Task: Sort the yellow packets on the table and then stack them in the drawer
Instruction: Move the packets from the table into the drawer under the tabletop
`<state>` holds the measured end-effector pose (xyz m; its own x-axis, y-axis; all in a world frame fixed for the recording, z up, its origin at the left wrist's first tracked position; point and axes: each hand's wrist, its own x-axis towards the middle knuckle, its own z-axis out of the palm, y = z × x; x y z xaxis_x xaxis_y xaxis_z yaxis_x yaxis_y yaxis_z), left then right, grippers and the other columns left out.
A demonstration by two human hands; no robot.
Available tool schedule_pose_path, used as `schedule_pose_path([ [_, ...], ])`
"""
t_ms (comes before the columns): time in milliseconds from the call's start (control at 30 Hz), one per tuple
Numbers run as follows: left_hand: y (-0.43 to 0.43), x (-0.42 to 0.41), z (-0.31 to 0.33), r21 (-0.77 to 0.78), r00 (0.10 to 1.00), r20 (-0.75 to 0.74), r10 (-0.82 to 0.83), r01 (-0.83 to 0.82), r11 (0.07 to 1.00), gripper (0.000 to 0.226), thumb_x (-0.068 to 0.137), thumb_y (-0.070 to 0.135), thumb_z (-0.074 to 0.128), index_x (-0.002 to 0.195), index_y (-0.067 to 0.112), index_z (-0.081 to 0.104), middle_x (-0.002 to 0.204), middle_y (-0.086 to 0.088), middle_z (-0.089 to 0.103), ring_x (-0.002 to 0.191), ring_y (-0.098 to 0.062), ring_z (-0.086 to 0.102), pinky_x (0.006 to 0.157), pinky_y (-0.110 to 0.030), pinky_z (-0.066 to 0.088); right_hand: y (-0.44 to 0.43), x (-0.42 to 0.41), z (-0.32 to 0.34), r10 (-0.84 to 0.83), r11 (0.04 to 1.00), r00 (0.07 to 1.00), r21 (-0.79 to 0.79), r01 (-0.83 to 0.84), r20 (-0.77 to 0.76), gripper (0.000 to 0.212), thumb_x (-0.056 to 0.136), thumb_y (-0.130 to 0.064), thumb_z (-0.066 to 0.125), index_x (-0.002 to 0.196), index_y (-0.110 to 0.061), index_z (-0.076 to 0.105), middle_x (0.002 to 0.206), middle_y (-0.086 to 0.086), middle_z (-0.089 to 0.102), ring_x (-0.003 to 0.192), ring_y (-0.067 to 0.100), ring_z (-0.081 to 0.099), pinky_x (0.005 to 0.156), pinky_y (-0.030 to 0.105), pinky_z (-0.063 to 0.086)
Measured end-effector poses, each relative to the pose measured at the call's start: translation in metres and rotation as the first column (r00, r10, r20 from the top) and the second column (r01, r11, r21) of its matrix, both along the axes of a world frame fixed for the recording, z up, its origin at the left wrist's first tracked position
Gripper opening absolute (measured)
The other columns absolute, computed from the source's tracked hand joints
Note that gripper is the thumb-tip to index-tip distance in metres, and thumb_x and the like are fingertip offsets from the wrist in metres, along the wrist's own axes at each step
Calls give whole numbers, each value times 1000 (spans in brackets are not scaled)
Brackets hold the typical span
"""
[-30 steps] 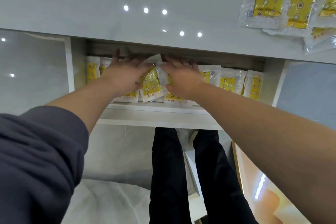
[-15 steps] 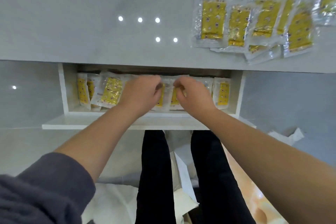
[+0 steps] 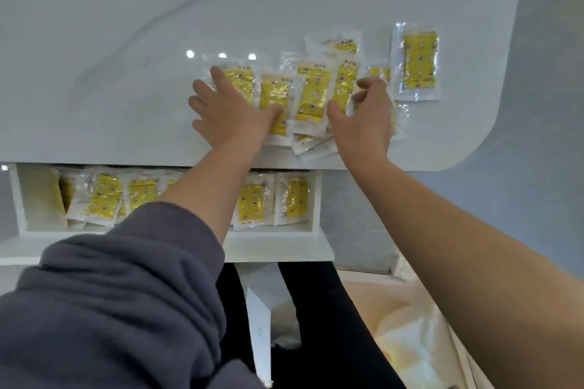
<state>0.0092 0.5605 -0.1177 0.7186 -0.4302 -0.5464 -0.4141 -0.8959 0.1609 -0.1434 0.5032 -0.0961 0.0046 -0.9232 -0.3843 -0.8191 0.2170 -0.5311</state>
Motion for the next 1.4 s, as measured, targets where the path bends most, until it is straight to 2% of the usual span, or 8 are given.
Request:
schedule_pose_path([
  [167, -14, -10, -3, -4, 1000, 19, -22, 22, 1000, 97, 71, 55, 76, 142, 11, 28, 137, -11, 39, 128, -31, 40, 98, -48, 37, -14, 12, -1, 135, 973, 991, 189, -135, 12, 52, 86, -42, 66, 128, -20, 45, 79, -11, 56, 80, 14, 61, 76, 37, 50],
  [333, -12, -23, 0, -68, 1000, -2, -27, 27, 997, 75, 72, 54, 76, 124, 12, 42, 128, -10, 40, 119, -30, 41, 84, -44, 47, -27, 17, -9, 148, 946, 989, 294, -134, -25, 22, 90, -40, 63, 91, -20, 51, 80, -6, 55, 81, 19, 56, 72, 33, 43],
  [533, -11, -36, 5, -2, 999, 28, 27, -26, 1000, 94, 67, 49, 82, 137, 12, 31, 133, -15, 38, 123, -33, 37, 88, -45, 45, -39, -7, -10, 19, 985, 997, 172, -7, -69, 23, 83, -38, 68, 82, -20, 53, 111, 5, 55, 98, 24, 58, 87, 43, 50],
  [733, -18, -29, -1, 0, 988, -66, 142, -142, 990, 92, 68, 41, 84, 136, 8, 32, 132, -14, 47, 122, -33, 47, 98, -45, 42, -47, 0, -9, 1, 961, 1000, 277, -9, 28, 14, 88, -25, 61, 92, -16, 51, 98, 4, 59, 75, 17, 52, 58, 26, 38],
  [867, -12, -21, -3, -40, 964, -136, 229, -237, 971, 76, 71, 35, 83, 128, 7, 40, 128, -12, 50, 117, -32, 53, 92, -42, 47, -47, 6, -5, -31, 956, 998, 293, 12, 63, 11, 88, -18, 59, 93, -14, 50, 81, -4, 50, 68, 10, 48, 57, 25, 37],
  [1100, -2, -30, 0, -51, 996, 81, 26, -22, 998, 78, 68, 46, 81, 124, 9, 41, 128, -14, 41, 117, -32, 42, 84, -42, 47, -35, -1, 0, -88, 982, 991, 174, 69, 102, 10, 89, -16, 58, 91, -15, 48, 80, -5, 48, 63, 3, 41, 55, 19, 34],
  [1267, -5, -19, 0, -91, 968, -101, 228, -237, 967, 72, 71, 40, 82, 123, 13, 40, 118, -7, 54, 111, -28, 54, 92, -44, 45, -26, -11, 5, -101, 983, 978, 168, 71, 181, 10, 90, -15, 58, 94, -14, 48, 74, -10, 45, 63, 3, 43, 56, 15, 35],
  [1400, 6, 1, 5, -49, 918, -276, 285, -310, 950, 39, 70, 37, 81, 88, 16, 53, 81, 3, 54, 90, -21, 59, 60, -26, 42, -15, -13, 11, -176, 976, 947, 172, 133, 268, 10, 91, -15, 58, 94, -16, 48, 76, -4, 49, 64, 8, 45, 53, 9, 39],
])
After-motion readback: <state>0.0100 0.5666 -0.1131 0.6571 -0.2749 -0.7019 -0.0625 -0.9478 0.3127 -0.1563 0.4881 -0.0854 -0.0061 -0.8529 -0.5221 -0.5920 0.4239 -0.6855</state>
